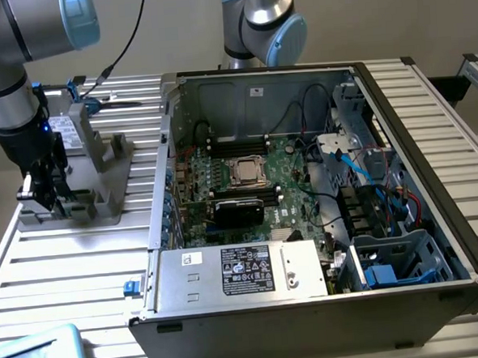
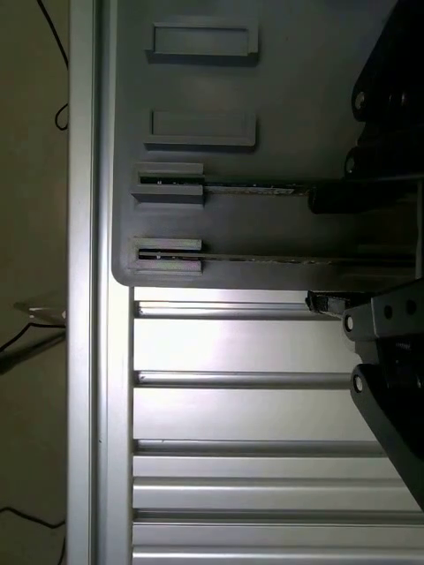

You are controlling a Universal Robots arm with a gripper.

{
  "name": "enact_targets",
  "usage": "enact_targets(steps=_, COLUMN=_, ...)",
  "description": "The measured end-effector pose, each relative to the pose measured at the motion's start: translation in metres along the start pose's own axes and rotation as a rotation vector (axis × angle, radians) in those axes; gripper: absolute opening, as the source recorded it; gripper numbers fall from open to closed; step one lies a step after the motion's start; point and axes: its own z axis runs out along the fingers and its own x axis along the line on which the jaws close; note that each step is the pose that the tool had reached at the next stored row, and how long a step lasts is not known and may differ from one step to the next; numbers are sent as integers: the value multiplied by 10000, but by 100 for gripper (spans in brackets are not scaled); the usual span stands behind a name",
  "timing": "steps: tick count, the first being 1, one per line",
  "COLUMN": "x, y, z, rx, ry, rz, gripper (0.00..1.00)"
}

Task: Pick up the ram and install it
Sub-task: 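Pick up the ram and move it above insertion slot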

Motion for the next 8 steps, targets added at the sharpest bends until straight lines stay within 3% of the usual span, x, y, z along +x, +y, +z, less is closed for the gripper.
enact_targets(steps=4, x=0, y=0, z=2, rx=0, ry=0, rz=0, gripper=47)
enact_targets(steps=5, x=0, y=0, z=3, rx=0, ry=0, rz=0, gripper=40)
enact_targets(steps=8, x=0, y=-1, z=11, rx=1, ry=-1, rz=0, gripper=40)
